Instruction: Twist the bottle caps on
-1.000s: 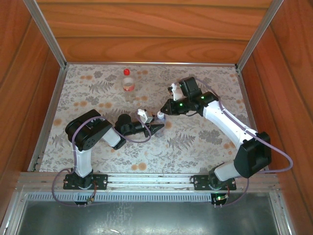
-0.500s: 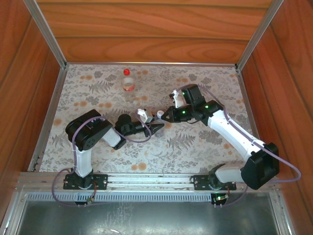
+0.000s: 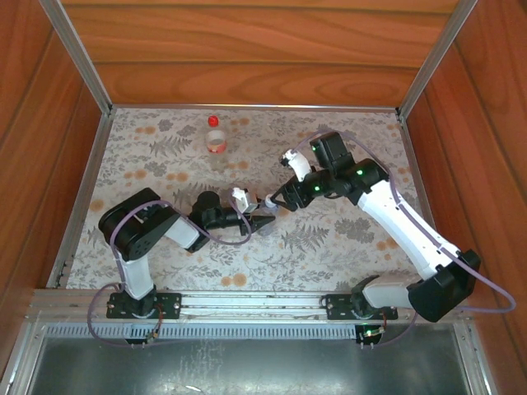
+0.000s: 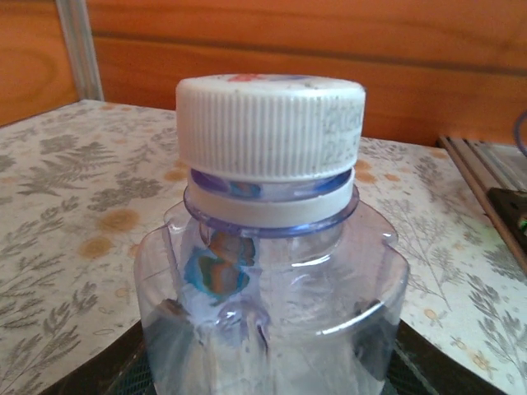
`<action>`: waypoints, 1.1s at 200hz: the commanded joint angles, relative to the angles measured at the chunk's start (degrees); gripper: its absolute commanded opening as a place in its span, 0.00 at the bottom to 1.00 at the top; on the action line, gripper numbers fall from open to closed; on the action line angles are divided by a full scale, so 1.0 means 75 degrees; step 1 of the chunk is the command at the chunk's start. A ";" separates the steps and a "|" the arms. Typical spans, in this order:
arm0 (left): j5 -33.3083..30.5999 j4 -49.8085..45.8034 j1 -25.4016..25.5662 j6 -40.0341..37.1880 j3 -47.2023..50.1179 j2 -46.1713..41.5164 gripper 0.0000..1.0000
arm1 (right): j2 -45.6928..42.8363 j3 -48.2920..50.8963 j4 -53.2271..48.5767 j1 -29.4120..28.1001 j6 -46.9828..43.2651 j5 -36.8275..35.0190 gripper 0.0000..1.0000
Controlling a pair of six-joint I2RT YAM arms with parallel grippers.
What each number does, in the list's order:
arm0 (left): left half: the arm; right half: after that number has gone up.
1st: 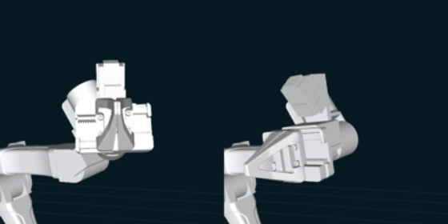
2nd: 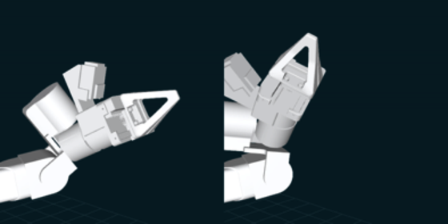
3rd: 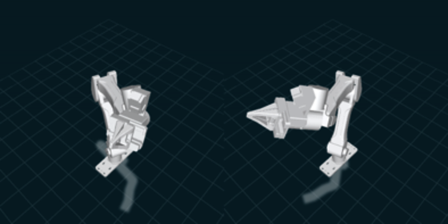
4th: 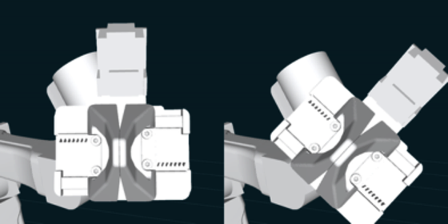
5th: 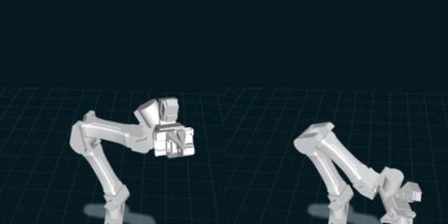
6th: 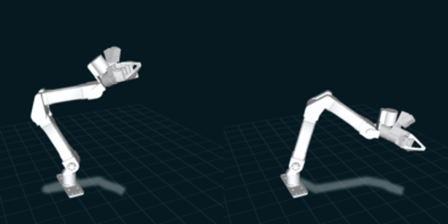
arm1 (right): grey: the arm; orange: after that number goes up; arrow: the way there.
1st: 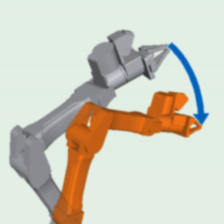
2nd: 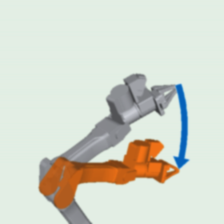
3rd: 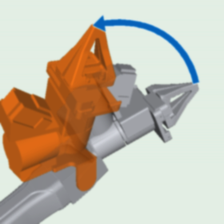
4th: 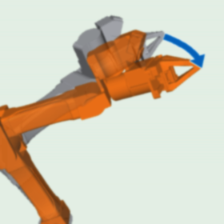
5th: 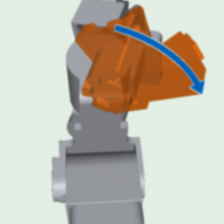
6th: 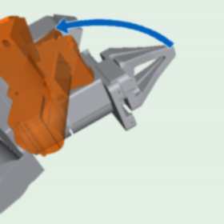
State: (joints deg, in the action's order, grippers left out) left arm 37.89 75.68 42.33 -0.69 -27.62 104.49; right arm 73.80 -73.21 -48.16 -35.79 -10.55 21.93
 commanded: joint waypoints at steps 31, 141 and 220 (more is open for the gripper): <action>0.1146 -0.0885 -0.0071 -0.0617 0.0187 -0.0557 0.52 | -0.0164 -0.0501 -0.1750 -0.0826 -0.5269 -0.0054 0.74; 0.1721 -0.1313 -0.0066 -0.0667 0.0046 -0.0589 0.52 | 0.1596 -0.1758 -0.2600 -0.0923 -0.6350 -0.0200 0.55; 0.1773 -0.1337 -0.0071 -0.0696 0.0026 -0.0474 0.52 | 0.2192 -0.1745 -0.2631 -0.0929 -0.6282 -0.0182 0.51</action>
State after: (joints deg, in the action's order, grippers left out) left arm 49.41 67.31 42.02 -4.80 -26.72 100.16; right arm 89.32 -85.38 -66.06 -42.39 -55.09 20.49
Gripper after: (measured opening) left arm 0.524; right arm 0.522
